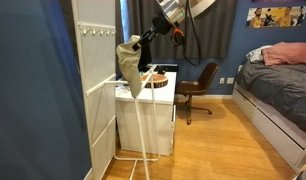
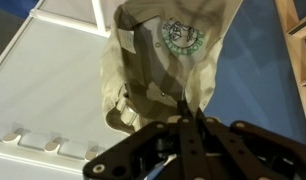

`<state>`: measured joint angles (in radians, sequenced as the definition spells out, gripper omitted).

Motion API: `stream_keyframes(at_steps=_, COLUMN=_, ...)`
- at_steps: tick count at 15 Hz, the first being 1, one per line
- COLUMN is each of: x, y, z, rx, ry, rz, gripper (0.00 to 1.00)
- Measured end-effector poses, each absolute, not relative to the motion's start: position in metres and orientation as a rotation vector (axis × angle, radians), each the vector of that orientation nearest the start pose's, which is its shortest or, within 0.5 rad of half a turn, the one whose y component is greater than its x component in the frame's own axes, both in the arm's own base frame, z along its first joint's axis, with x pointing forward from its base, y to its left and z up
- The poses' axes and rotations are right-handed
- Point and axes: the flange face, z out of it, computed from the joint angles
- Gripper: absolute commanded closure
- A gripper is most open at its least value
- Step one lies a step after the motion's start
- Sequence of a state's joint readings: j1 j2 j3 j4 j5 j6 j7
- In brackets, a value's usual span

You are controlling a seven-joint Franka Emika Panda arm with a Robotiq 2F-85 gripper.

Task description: Put the cap on top of the rack

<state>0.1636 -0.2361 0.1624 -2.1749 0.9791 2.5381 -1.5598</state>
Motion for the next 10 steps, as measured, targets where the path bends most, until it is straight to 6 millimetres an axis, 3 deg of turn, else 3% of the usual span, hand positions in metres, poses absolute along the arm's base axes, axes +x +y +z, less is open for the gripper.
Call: stream_keyframes(at_steps=10, x=0.5029, y=0.1621, z=0.5525, rx=-2.127, ry=-1.482, rz=-1.222, gripper=0.99)
